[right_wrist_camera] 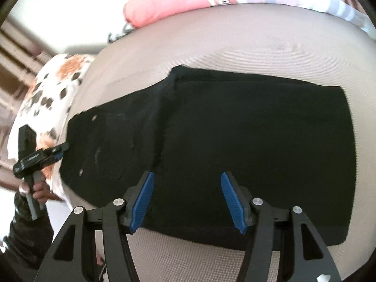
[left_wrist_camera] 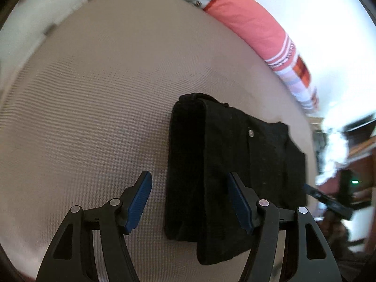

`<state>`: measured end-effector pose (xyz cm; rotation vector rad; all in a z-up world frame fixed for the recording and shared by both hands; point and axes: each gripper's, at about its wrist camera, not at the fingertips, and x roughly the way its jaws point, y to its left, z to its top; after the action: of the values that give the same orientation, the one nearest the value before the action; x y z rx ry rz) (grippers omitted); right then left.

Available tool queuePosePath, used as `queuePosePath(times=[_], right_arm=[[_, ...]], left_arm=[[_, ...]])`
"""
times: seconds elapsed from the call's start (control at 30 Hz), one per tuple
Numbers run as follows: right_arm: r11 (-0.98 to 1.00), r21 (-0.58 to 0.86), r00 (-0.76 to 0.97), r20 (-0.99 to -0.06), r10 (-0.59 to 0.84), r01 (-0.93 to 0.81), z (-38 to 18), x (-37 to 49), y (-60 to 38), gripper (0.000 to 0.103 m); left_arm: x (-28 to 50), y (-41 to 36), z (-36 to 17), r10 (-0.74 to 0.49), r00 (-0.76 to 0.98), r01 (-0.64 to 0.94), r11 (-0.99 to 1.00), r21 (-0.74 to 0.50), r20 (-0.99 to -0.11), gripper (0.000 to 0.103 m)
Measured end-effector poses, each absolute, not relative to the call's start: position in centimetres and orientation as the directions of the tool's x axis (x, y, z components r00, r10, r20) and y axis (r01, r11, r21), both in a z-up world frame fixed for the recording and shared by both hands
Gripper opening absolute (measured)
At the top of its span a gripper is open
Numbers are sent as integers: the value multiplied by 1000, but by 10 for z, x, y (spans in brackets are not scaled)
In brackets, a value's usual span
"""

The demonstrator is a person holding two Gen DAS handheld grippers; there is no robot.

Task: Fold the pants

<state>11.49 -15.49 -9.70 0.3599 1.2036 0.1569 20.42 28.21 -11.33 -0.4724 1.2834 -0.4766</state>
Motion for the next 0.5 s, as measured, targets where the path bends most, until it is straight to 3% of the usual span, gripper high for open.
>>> queuePosePath(times=[0.2,0.5], right_arm=[[937,328,373,-890,263,124,-94,129,-154,57],[947,303,357,-901,248,105,-96,143,-129,57]], left_arm=[[224,294,-132,-721,116,43,691,-721,-684,66],[251,290,-147,-840,-37,69,538,-840,-541,65]])
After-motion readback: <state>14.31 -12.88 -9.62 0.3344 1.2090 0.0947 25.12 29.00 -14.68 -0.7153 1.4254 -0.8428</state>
